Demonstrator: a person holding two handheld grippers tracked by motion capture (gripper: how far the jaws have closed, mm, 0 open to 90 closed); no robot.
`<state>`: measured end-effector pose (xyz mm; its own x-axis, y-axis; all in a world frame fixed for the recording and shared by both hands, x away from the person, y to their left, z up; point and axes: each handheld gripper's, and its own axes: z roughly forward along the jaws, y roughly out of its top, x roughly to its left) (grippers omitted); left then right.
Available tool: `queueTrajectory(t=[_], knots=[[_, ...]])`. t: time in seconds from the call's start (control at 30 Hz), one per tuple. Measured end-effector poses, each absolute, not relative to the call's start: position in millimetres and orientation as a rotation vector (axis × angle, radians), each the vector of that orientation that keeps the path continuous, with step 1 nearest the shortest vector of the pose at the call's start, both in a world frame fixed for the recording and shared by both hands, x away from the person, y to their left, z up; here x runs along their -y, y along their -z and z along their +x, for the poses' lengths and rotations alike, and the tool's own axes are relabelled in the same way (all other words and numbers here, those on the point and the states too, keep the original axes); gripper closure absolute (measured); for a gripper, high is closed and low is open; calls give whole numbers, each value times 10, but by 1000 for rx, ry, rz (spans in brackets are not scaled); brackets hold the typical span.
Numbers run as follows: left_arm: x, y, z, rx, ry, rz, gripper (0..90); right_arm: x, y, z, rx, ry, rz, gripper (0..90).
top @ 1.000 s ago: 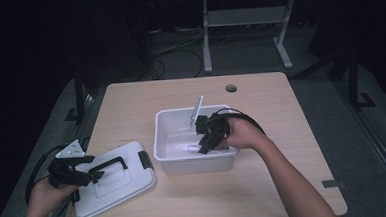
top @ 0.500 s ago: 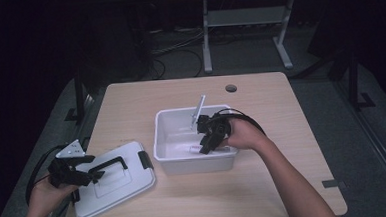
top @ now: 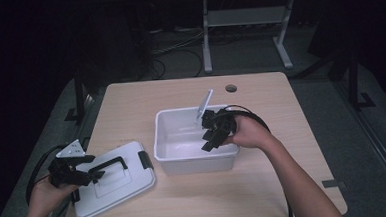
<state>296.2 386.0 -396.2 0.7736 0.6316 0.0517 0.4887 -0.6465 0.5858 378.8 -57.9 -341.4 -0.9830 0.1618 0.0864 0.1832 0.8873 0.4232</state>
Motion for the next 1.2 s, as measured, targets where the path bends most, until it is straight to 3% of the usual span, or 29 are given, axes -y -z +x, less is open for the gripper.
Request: queueTrajectory(t=[0.47,1.2], knots=[[-3886,3946,2947,-845,-347,2395,287,864,3110,3592,3032,778,-303,461],[-3864,3957,2943,-842,-342,2405,286,1320,2988,3266,3080,845,-338,371]])
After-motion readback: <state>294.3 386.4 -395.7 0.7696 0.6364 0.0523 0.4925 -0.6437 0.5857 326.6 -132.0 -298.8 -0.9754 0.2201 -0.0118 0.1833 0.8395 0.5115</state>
